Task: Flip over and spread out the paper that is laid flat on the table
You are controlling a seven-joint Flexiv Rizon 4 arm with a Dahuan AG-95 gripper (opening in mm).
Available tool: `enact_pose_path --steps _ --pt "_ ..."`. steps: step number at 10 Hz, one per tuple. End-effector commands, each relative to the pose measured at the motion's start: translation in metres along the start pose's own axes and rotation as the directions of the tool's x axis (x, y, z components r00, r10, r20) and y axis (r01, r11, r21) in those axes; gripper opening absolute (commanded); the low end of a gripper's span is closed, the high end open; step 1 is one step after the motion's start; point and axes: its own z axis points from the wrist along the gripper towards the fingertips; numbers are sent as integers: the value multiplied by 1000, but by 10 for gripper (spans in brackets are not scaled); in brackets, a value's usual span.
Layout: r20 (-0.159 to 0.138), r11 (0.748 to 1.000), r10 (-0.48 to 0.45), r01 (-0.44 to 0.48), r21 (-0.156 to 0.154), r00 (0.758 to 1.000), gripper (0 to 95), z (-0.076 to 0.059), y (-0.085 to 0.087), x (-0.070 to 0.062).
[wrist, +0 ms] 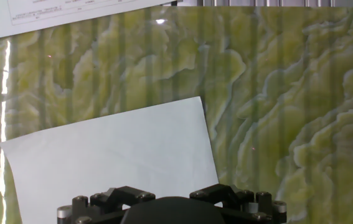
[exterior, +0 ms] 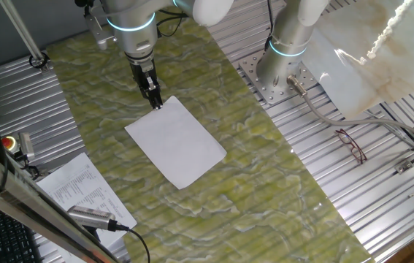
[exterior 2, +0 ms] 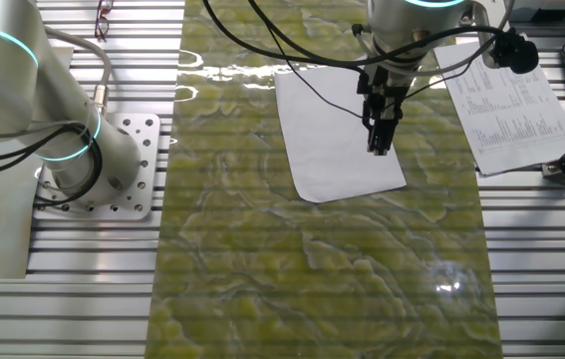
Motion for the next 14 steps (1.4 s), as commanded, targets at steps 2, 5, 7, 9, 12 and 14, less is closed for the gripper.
enact_pose_path --steps 2,5,7,9,12,14 --pt "-112 994 -112 111 -18 987 0 0 0 0" --pt "-112 994 -111 110 -18 987 0 0 0 0" --pt "-114 993 -115 114 -17 987 0 1 0 2" --pt "-121 993 -118 117 -15 986 0 3 -1 2" --pt "-113 992 -123 122 -15 986 0 10 -3 0" --pt "-108 992 -123 122 -17 987 0 11 -3 -1"
